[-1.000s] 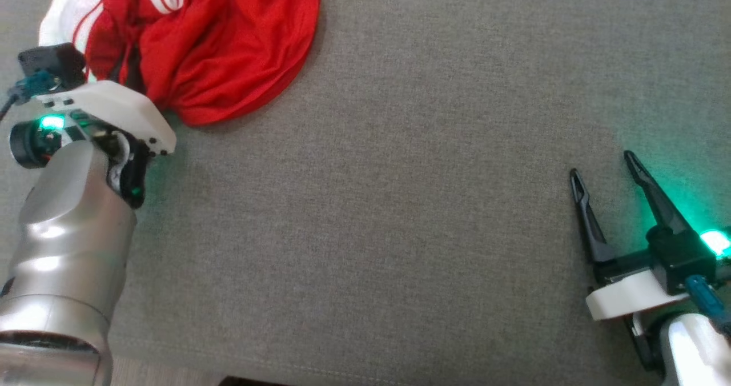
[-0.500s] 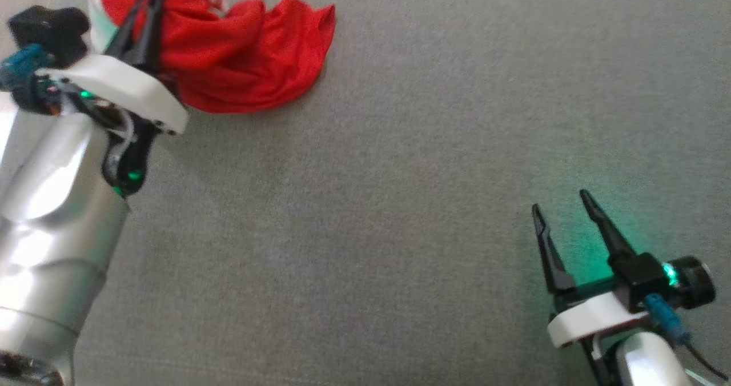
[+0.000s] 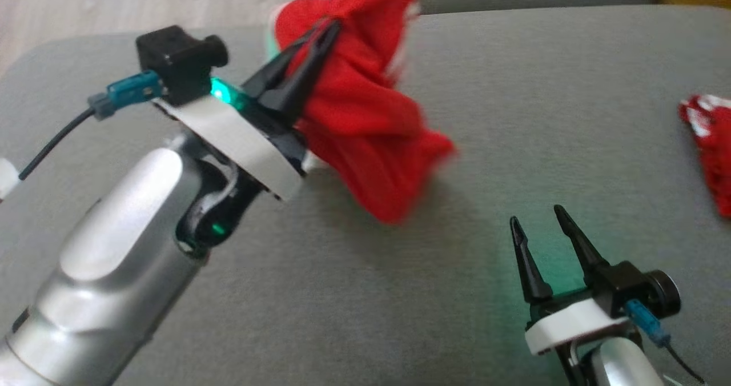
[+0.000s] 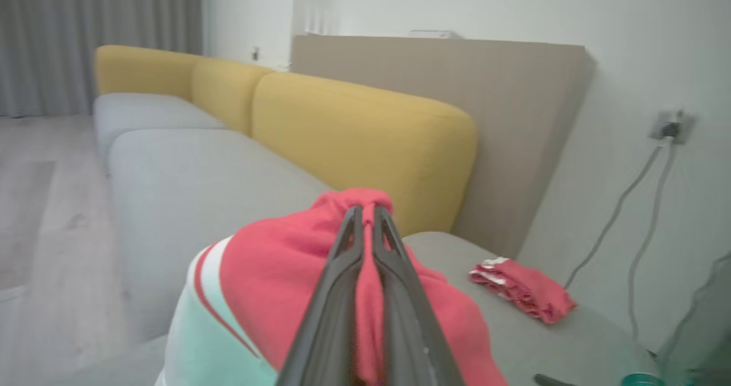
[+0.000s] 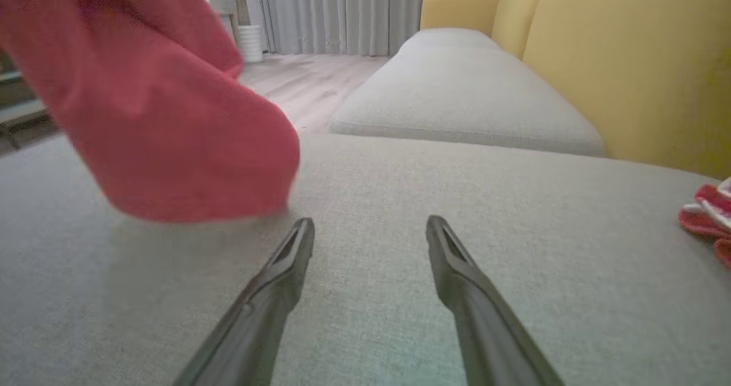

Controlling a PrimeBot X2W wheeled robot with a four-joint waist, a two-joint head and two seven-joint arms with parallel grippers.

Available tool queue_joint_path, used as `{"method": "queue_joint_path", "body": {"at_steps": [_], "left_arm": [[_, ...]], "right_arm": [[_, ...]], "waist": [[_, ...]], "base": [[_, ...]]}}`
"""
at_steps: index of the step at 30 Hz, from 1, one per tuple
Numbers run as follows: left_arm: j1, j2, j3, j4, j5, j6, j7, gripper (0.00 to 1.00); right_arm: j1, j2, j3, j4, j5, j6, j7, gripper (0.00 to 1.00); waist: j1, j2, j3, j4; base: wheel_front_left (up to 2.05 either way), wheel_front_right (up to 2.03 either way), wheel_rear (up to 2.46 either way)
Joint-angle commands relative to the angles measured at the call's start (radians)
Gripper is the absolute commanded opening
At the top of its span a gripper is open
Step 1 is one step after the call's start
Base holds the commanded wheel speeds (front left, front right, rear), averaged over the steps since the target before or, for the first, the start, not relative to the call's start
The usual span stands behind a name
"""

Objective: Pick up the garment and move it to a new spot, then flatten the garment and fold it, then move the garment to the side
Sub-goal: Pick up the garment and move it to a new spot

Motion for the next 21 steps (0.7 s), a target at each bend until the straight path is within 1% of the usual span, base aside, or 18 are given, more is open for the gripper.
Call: {"method": "queue_joint_path", "body": {"at_steps": [1, 4, 5, 8, 10, 13, 16, 18, 21], "left_arm": [[-0.045, 0.032, 0.041, -0.081, -0.010, 0.013, 0.017, 0.00], [-0.042, 0.034, 0.043, -0.181, -0.032, 0.036, 0.051, 0.00], [-0.042, 0.034, 0.043, -0.181, -0.032, 0.036, 0.051, 0.00], [-0.031, 0.044, 0.042, -0.216, -0.041, 0.059, 0.074, 0.00], [-0.018, 0.054, 0.038, -0.189, -0.032, 0.078, 0.083, 0.00], [0.003, 0.061, 0.031, -0.084, -0.013, 0.093, 0.070, 0.00], [0.021, 0.048, 0.034, 0.074, -0.004, 0.095, 0.026, 0.00], [0.020, 0.035, 0.037, 0.197, 0.014, 0.089, -0.025, 0.00], [0.010, 0.006, 0.044, 0.378, 0.055, 0.094, -0.132, 0.00]], "right_arm": [[-0.043, 0.000, 0.028, -0.023, 0.014, -0.001, -0.016, 1.00], [-0.056, 0.000, 0.032, -0.021, 0.031, -0.001, -0.017, 1.00], [-0.056, 0.000, 0.032, -0.021, 0.031, -0.001, -0.017, 1.00], [-0.061, 0.000, 0.029, -0.030, 0.050, -0.001, -0.018, 1.00], [-0.062, 0.000, 0.027, -0.036, 0.059, -0.001, -0.018, 1.00], [-0.069, 0.000, 0.032, -0.041, 0.075, -0.001, -0.018, 1.00], [-0.076, 0.000, 0.036, -0.046, 0.091, -0.001, -0.018, 1.00], [-0.082, 0.000, 0.041, -0.047, 0.096, -0.001, -0.018, 1.00], [-0.089, 0.000, 0.049, -0.047, 0.101, -0.001, -0.018, 1.00]], "waist": [[0.0001, -0.0001, -0.013, -0.067], [0.0001, -0.0001, 0.006, -0.118], [0.0001, -0.0001, 0.006, -0.118], [0.0001, -0.0001, 0.019, -0.166], [0.0001, -0.0001, 0.031, -0.195], [0.0001, -0.0001, 0.048, -0.234], [0.0001, -0.0001, 0.062, -0.261], [0.0001, -0.0001, 0.069, -0.272], [0.0001, -0.0001, 0.077, -0.282]], "base": [[0.00, 0.00, 0.00], [0.00, 0.00, 0.00], [0.00, 0.00, 0.00], [0.00, 0.00, 0.00], [0.00, 0.00, 0.00], [0.00, 0.00, 0.00], [0.00, 0.00, 0.00], [0.00, 0.00, 0.00], [0.00, 0.00, 0.00]]}}
